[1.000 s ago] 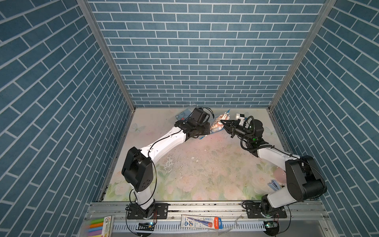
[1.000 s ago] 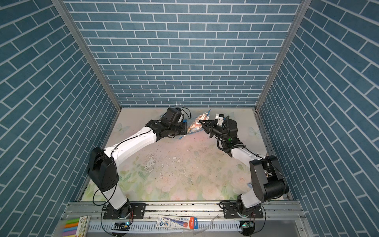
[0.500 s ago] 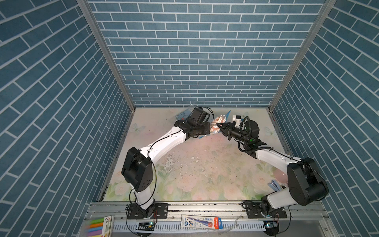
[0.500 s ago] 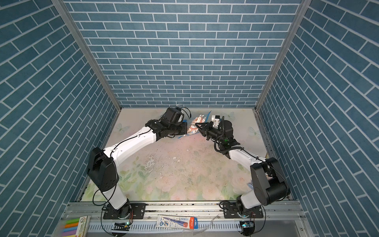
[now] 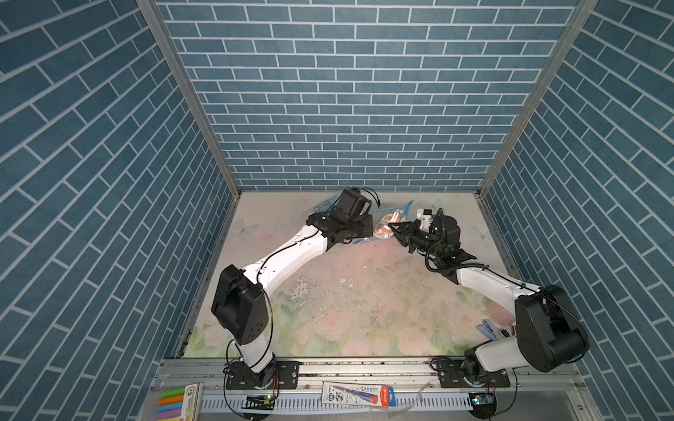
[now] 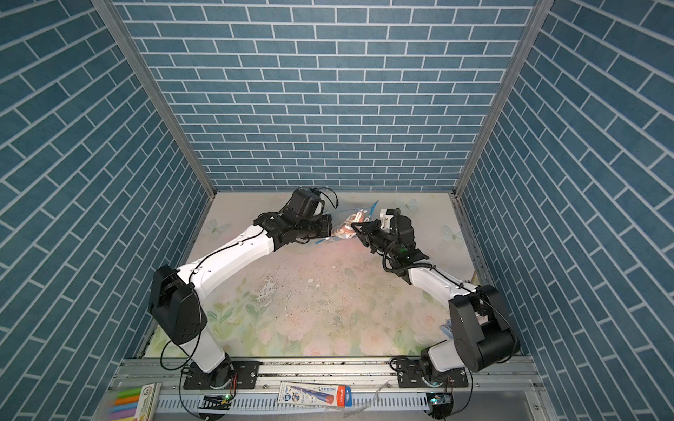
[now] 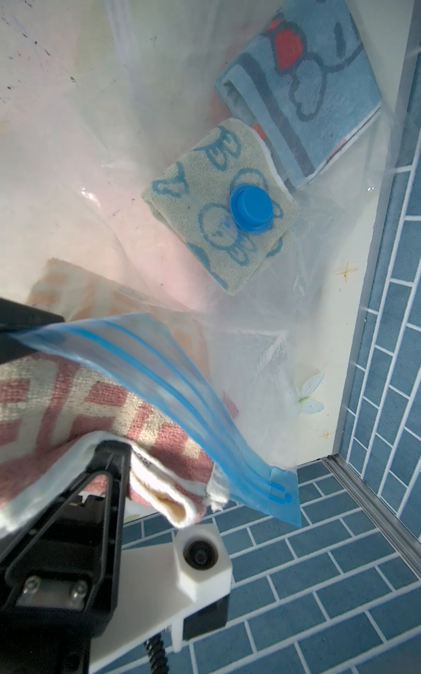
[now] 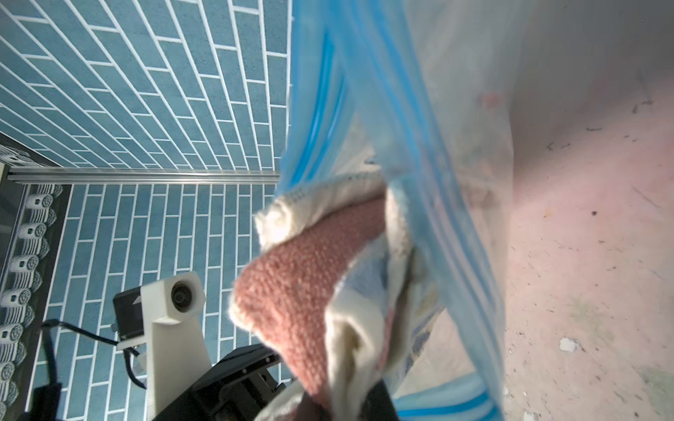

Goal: Place the folded towel into the vacuum bag
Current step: Place the towel in the vacuum bag.

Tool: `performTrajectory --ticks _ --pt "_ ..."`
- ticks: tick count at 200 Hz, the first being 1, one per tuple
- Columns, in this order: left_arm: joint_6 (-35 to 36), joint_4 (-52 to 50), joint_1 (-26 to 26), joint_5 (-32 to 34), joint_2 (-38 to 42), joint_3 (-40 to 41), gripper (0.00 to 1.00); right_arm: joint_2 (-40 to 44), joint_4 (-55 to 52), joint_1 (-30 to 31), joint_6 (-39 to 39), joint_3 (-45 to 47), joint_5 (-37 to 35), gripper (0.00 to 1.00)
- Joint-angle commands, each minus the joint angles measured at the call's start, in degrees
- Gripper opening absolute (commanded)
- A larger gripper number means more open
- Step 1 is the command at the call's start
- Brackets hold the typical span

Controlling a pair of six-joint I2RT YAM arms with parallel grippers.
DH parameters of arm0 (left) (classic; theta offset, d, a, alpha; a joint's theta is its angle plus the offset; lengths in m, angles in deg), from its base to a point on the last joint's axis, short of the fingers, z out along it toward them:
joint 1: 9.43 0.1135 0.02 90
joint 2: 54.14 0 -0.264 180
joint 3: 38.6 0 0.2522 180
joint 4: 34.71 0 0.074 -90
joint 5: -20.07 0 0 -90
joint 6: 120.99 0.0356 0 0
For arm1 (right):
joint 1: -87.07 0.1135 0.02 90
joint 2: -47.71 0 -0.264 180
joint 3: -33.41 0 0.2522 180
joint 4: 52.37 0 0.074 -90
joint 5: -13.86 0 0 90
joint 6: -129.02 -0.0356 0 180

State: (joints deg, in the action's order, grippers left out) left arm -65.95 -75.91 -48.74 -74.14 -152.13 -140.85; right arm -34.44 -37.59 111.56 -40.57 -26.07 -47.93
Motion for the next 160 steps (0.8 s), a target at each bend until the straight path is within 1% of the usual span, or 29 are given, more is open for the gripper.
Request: performTrajectory --ticks 1,51,66,74,105,115,140,160 --pt "0.2 1.9 -0.2 -0.5 2.0 -0.5 0.0 1.1 -3.0 0.5 3.9 -2.5 -3.2 0.0" --pt "0.3 1.8 -0.2 -0.2 1.9 -0.8 0.0 -0.7 -4.4 2.0 5.0 -4.1 -1.0 0.0" --pt "0.4 1.7 -0.2 0.1 1.8 -0.7 0.0 0.3 -5.8 2.0 6.0 -3.8 -1.3 0.13" --pt "0.4 1.7 -0.2 0.1 1.8 -0.7 0.0 0.9 -7.1 1.9 6.6 -3.8 -1.8 0.18" --pt "0.4 1.8 -0.2 0.1 1.6 -0.9 0.0 1.8 -10.6 2.0 7.9 -4.3 -2.1 0.28" --pt "0.4 1.8 -0.2 0.2 1.6 -1.0 0.0 1.7 -10.9 2.0 8.0 -4.4 -1.8 0.31" --pt "0.5 1.7 -0.2 0.5 1.8 -0.8 0.0 2.5 -11.8 2.0 8.6 -4.3 -1.7 0.4" --pt "0.6 1.6 -0.2 0.6 1.8 -0.8 0.0 3.5 -13.5 1.9 10.1 -4.9 -1.9 0.44"
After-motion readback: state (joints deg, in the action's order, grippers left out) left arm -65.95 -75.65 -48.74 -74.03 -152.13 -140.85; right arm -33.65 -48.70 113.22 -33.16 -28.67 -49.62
